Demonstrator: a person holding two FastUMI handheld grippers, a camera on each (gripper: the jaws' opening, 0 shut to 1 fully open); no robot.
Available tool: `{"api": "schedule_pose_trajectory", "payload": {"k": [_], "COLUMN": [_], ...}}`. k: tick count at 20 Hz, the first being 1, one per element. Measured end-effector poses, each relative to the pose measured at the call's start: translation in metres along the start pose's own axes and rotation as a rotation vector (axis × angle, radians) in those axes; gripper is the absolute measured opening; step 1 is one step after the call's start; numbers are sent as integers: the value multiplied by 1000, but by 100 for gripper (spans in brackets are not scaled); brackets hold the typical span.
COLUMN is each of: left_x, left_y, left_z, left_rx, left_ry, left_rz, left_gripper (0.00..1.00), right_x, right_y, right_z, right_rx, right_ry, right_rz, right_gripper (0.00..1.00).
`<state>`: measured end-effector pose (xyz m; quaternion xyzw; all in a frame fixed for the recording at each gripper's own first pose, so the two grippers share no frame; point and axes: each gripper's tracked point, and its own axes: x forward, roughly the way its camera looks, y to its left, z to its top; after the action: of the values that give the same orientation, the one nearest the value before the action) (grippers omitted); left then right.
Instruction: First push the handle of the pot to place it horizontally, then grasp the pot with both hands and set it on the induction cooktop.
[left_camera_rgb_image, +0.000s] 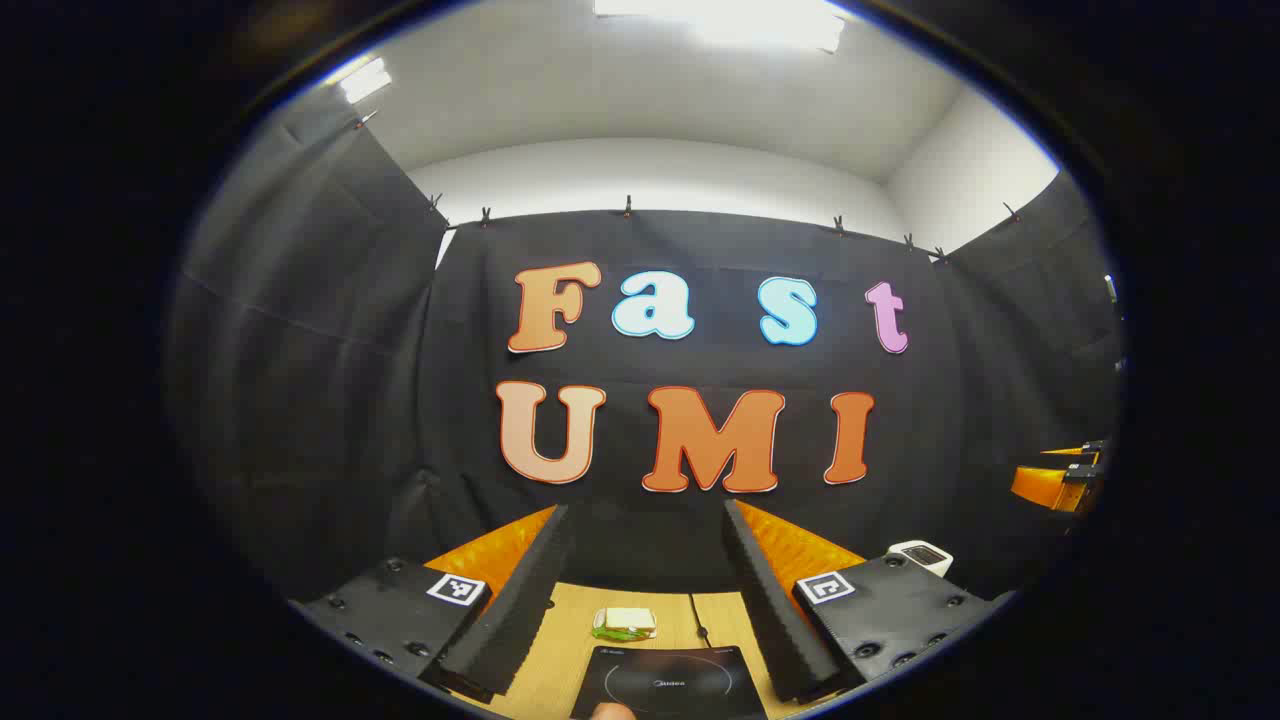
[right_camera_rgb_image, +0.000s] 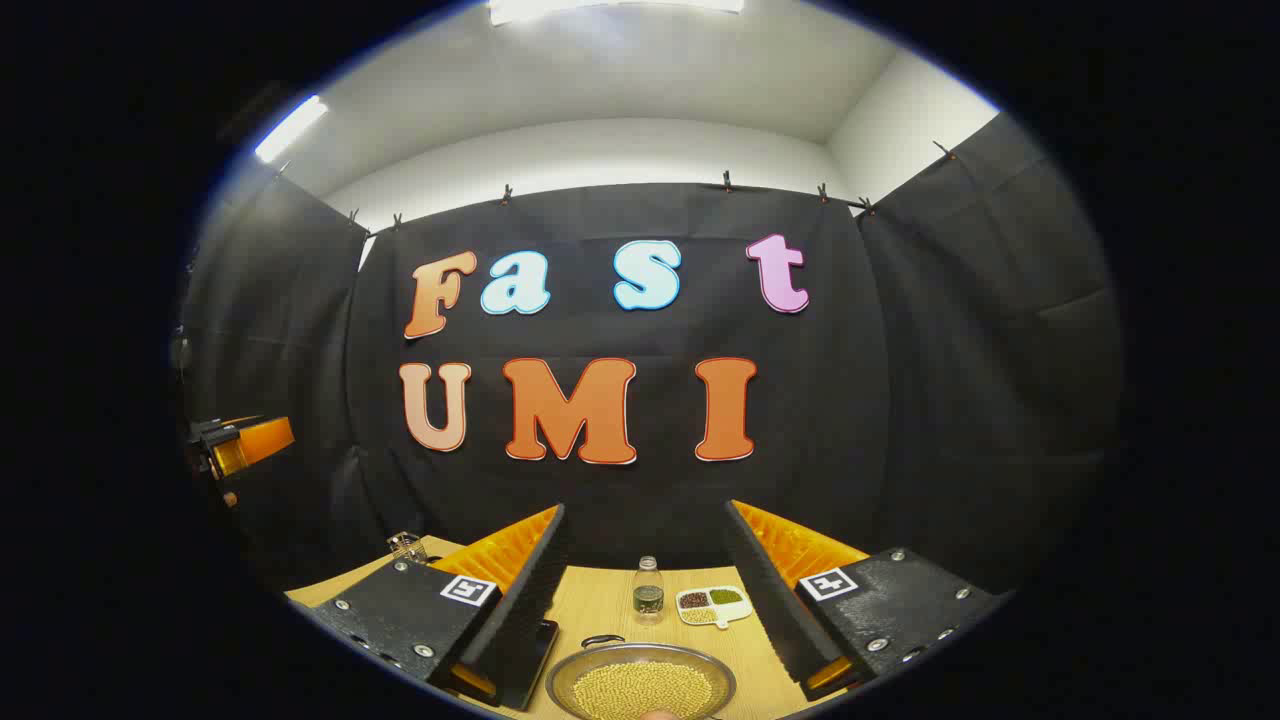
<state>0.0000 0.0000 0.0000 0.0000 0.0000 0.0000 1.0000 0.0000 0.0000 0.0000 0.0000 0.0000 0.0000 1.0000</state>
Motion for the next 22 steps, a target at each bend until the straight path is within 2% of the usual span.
{"api": "schedule_pose_trajectory", "payload": {"k": [11,22], "left_x": [3,-4], "left_y": [-14,-22], "left_z": [-16,1], "left_rx": [-11,-2], "left_ry": [32,-2], "left_rz": [-34,-51], "left_gripper": [98,99], "right_x": [-7,-12], "right_y": [2,-11], "right_z": [-1,4], "right_rx": [4,-4], "right_ry": [-2,-9], "right_rz": [10,-23], "right_gripper": [95,94]}}
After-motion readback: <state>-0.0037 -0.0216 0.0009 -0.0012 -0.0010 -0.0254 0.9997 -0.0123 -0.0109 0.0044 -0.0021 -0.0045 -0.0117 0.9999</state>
